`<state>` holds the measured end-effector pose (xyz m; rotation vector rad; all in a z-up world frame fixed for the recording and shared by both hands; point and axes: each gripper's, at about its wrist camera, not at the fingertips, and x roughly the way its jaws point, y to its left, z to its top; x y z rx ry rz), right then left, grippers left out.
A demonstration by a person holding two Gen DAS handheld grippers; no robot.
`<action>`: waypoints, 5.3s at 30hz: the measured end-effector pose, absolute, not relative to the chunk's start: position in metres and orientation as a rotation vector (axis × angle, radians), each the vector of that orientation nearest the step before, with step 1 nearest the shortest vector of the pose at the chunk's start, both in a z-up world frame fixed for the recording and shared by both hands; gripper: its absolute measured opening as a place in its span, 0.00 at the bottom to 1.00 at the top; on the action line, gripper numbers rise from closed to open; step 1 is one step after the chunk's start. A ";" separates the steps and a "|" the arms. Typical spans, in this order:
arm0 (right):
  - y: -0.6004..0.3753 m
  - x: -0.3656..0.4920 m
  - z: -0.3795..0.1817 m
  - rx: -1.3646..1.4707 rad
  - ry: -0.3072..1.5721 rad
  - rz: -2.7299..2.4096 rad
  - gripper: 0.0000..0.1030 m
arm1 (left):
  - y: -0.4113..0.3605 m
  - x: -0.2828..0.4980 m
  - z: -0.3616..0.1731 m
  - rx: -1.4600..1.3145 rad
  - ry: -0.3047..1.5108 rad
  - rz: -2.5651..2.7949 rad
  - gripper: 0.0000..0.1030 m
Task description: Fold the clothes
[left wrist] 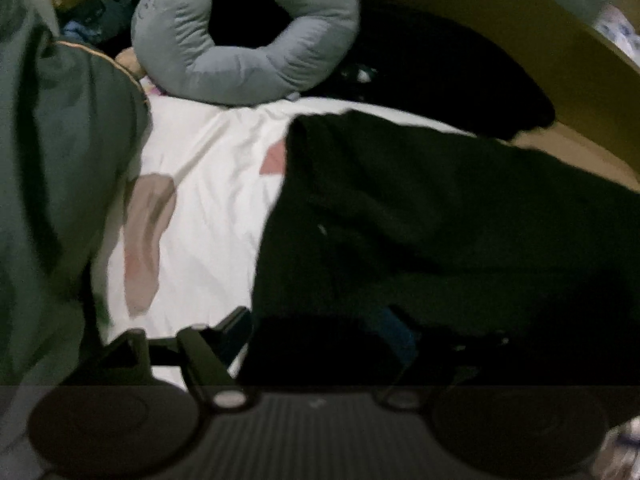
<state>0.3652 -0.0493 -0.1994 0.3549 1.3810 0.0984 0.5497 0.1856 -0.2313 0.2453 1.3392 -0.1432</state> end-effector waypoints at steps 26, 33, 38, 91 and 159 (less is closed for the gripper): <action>-0.383 0.221 0.011 0.254 1.324 -0.136 1.00 | -0.046 0.296 0.000 0.043 1.189 -0.074 0.89; -0.406 0.204 0.020 0.280 1.277 -0.208 0.99 | -0.045 0.290 0.013 0.043 1.156 -0.097 0.91; -0.427 0.184 -0.007 0.244 1.266 -0.181 0.91 | -0.028 0.296 -0.021 0.075 1.150 -0.145 0.91; -0.466 0.042 -0.373 -0.005 1.403 0.326 0.27 | 0.057 0.322 -0.371 0.464 0.893 -0.211 0.90; -0.541 0.165 -0.331 0.092 1.220 -0.021 0.20 | 0.217 0.453 -0.347 0.389 0.985 -0.223 0.77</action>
